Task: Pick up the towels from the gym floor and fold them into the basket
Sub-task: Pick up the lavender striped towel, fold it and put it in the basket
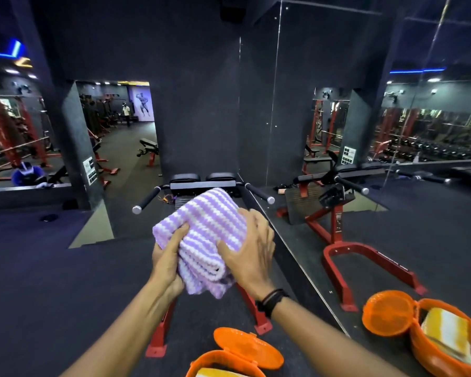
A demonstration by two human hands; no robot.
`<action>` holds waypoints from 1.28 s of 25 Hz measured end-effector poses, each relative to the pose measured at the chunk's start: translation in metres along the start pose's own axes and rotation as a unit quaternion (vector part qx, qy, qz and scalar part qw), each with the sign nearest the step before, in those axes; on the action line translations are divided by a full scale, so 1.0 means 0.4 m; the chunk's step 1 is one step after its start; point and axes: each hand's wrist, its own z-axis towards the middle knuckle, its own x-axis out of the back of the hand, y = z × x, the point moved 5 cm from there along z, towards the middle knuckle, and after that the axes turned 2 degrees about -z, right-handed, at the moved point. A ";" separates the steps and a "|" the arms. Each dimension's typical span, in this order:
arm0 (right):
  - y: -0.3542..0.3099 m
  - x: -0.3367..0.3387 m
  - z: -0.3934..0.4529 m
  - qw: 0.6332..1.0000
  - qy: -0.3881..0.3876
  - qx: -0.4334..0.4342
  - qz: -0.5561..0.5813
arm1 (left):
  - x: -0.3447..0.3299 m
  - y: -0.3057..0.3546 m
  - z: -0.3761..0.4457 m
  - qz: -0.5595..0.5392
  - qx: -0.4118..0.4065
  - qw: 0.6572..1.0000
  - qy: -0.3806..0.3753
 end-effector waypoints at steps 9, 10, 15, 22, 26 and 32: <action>0.070 -0.054 0.002 0.766 -0.221 -0.278 0.536 | -0.049 0.013 -0.008 0.076 0.016 0.991 -0.109; 0.090 -0.035 0.022 0.785 -0.211 -0.280 0.510 | -0.041 0.035 0.003 0.125 0.017 0.985 -0.118; 0.176 0.042 0.139 0.888 -0.239 -0.256 0.299 | -0.017 0.149 0.060 0.388 -0.057 0.915 -0.097; 0.329 0.028 0.170 0.914 -0.343 -0.207 -0.061 | 0.116 0.126 0.123 0.643 -0.052 0.761 -0.072; 0.479 -0.022 0.124 0.873 -0.384 -0.258 -0.158 | 0.241 0.017 0.154 0.696 -0.005 0.713 -0.085; 0.714 -0.118 0.070 0.820 -0.386 -0.368 -0.209 | 0.443 -0.134 0.285 0.724 0.074 0.675 -0.121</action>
